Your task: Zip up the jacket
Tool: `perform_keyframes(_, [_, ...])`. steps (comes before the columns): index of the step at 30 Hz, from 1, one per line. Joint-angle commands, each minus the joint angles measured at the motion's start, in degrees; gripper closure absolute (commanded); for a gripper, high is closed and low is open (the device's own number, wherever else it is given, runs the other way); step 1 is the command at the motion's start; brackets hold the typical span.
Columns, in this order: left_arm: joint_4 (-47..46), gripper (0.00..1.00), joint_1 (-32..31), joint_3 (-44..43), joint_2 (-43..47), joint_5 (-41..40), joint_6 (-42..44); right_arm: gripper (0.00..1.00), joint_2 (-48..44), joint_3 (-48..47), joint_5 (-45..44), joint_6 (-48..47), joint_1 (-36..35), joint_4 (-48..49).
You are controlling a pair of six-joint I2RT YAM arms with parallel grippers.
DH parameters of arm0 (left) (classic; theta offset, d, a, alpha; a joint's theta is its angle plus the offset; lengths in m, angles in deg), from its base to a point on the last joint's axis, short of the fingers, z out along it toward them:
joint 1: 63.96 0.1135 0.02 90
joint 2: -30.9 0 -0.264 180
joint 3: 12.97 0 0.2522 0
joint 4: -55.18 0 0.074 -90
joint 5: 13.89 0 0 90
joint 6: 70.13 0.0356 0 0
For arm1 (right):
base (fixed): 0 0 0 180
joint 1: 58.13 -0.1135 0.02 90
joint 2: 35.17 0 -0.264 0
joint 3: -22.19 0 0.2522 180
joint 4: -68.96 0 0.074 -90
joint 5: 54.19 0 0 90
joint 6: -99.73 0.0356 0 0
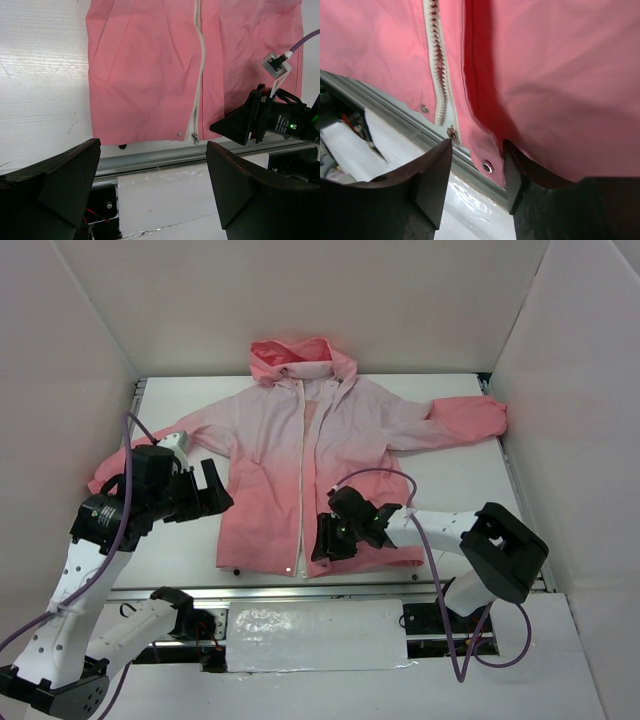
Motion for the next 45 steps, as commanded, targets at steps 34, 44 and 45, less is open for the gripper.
perform_keyframes(34, [-70.27, 0.24, -0.89, 49.42, 13.36, 34.58, -30.23, 1.0, -18.88, 11.46, 2.22, 5.4, -0.34, 18.43])
perform_keyframes(44, [-81.54, 0.35, -17.85, 49.0, -7.02, 22.98, -31.03, 1.0, -26.8, 17.52, 0.9, 8.74, 1.94, 19.32])
perform_keyframes(45, [-83.39, 0.35, -19.6, 49.87, -7.91, 21.76, -31.65, 1.0, -27.94, 17.79, 0.99, 8.83, 2.2, 19.23])
